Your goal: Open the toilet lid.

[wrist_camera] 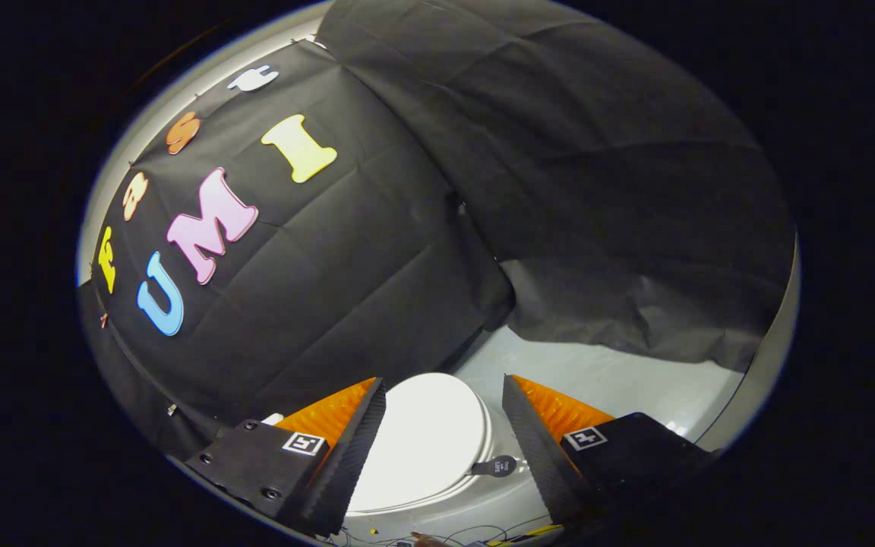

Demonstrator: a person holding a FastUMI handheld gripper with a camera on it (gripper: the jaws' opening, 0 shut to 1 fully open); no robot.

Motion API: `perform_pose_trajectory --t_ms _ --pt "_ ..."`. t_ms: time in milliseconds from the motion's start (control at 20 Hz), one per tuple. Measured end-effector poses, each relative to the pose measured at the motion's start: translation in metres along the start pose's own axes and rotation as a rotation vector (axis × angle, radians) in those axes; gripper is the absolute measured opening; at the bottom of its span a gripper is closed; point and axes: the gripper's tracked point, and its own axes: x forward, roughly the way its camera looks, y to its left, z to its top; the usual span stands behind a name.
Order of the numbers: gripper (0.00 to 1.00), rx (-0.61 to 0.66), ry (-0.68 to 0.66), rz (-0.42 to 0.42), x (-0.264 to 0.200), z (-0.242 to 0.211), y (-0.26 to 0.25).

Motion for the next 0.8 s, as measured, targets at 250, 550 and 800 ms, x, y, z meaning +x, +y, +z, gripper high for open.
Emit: perform_pose_trajectory --t_ms 250,550,800 --pt "0.98 0.095 0.107 -0.046 0.041 -0.043 -0.028" --pt "0.98 0.185 0.23 -0.071 0.062 -0.102 -0.067" --pt "0.98 0.252 0.29 -0.094 0.076 -0.139 -0.087"
